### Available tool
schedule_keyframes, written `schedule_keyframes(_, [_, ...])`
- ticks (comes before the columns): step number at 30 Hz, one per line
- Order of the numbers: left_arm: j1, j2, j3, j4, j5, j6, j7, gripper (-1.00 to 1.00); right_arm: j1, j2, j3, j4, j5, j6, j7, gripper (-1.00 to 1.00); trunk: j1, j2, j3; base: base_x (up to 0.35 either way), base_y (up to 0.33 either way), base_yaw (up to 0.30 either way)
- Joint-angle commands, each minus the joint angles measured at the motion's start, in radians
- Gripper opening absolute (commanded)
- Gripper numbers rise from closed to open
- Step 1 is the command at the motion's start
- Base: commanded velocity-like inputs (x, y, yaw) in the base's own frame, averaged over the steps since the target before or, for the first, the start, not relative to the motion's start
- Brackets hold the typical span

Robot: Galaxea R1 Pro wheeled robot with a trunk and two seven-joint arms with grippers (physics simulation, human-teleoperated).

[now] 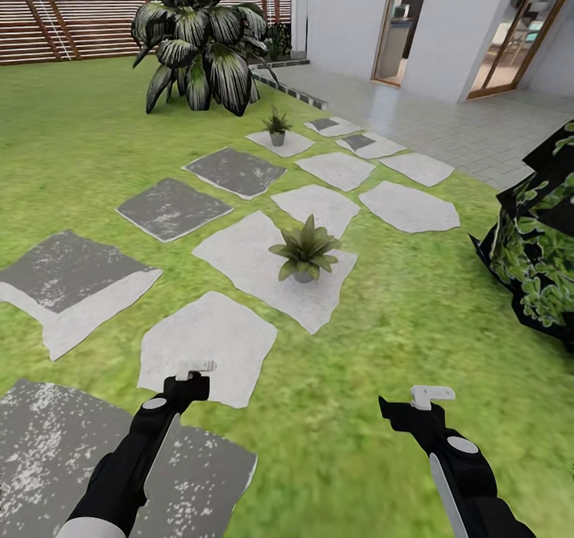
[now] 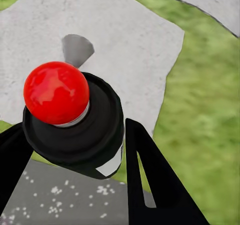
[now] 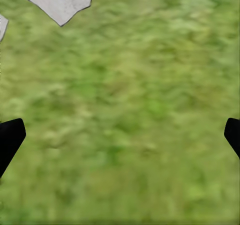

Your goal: Pick up the pesticide atomizer in the garden and spray insectifuge to fully cover both potted plants in the garden.

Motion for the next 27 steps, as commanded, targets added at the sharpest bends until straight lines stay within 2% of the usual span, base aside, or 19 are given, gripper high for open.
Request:
schedule_keyframes(1, [0.0, 0.0, -0.001, -0.001, 0.0, 0.005, 0.001, -1.0, 0.0, 0.0, 0.0, -0.001, 0.001, 0.005, 0.0, 1.0, -0.004, 0.007, 0.003, 0.0, 0.0, 0.0])
schedule_keyframes(27, [0.0, 0.0, -0.002, -0.001, 0.0, 0.005, 0.001, -1.0, 0.0, 0.0, 0.0, -0.003, 0.001, 0.005, 0.0, 1.0, -0.104, 0.189, 0.084, 0.0, 0.0, 0.0])
